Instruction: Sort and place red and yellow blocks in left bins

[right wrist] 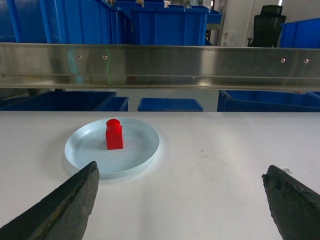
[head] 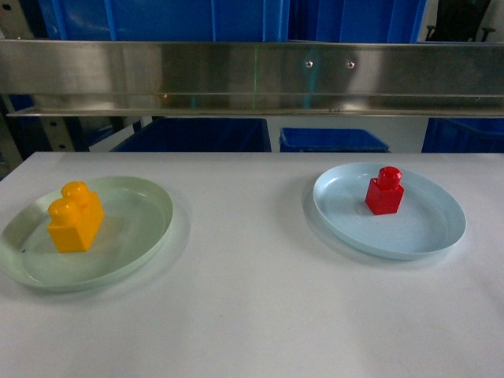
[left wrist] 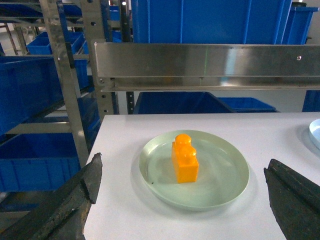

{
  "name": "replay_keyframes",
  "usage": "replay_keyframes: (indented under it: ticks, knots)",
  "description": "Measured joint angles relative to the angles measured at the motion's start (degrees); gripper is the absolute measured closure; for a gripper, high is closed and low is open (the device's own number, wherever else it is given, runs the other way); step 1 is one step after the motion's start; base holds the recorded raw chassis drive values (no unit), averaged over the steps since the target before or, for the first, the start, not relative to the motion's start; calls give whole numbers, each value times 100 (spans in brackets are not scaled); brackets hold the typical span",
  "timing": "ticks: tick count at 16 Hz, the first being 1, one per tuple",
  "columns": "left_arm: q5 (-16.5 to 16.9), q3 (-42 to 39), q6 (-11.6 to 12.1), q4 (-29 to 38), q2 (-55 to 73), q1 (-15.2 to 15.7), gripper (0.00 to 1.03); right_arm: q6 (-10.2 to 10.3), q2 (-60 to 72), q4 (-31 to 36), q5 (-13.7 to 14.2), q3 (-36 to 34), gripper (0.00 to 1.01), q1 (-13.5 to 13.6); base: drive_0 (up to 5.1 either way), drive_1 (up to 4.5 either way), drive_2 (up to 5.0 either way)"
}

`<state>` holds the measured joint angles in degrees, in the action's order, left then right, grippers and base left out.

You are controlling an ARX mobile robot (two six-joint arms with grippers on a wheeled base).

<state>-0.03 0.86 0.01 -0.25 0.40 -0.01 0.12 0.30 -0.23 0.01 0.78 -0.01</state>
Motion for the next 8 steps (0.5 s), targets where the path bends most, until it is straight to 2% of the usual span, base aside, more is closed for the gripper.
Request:
replay_keyframes:
  ticks: [5,6,7,8]
  knots:
    - [0,0,0,4,0,0,5,0,0,0,0,0,3,0,0,0,0]
    - [157,4,4,223,96,55,5,7,4,-22,20,2,3,2,0,0,0]
    - [444,219,-28,472,616,334,5,59,313,219,157,39,3,186,0,0,0]
    - [540,706,-216,557,1449,470,5,232,1163,623,-44,343,3,278,0,0,0]
